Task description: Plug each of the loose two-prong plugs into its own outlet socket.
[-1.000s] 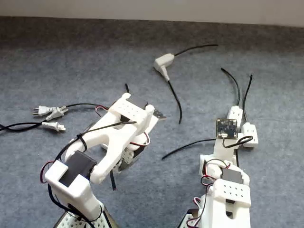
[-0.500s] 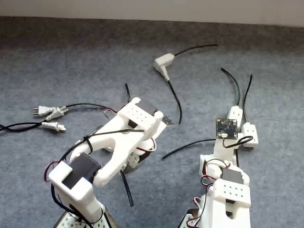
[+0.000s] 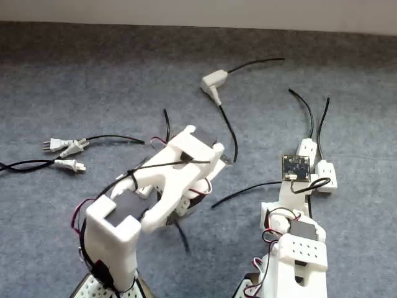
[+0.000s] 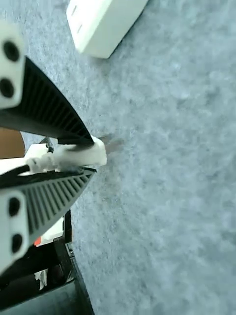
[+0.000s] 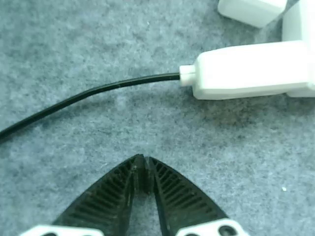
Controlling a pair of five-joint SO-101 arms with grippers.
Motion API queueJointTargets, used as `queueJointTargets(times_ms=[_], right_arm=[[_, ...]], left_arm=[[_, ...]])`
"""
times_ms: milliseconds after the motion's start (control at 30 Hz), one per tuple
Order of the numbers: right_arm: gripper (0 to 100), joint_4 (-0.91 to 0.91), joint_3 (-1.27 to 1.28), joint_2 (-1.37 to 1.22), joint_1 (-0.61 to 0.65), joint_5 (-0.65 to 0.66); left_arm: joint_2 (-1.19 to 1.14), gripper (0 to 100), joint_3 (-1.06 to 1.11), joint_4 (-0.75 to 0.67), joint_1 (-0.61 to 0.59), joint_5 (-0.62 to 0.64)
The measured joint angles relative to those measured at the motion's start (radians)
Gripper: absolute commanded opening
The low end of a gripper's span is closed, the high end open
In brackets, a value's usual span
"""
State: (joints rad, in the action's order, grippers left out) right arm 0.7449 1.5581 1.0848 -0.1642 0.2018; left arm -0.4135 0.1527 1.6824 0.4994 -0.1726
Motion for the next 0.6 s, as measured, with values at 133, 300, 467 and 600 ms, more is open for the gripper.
queueJointTargets(times_ms=[133,300,467,600], right_arm=[[0.7,0.000,0.000,0.000,0.000,0.000],[0.7,0.000,0.000,0.000,0.000,0.000],[0.7,-0.003,0.000,0.000,0.000,0.000],[0.7,-0.018,0.000,0.000,0.000,-0.002]], left_arm=[[-0.043,8,-0.109,0.049,-0.008,-0.002],[-0.060,8,-0.129,0.054,-0.002,-0.002],[-0.060,8,-0.129,0.054,-0.003,-0.037],[-0.060,13,-0.138,0.054,-0.002,-0.043]])
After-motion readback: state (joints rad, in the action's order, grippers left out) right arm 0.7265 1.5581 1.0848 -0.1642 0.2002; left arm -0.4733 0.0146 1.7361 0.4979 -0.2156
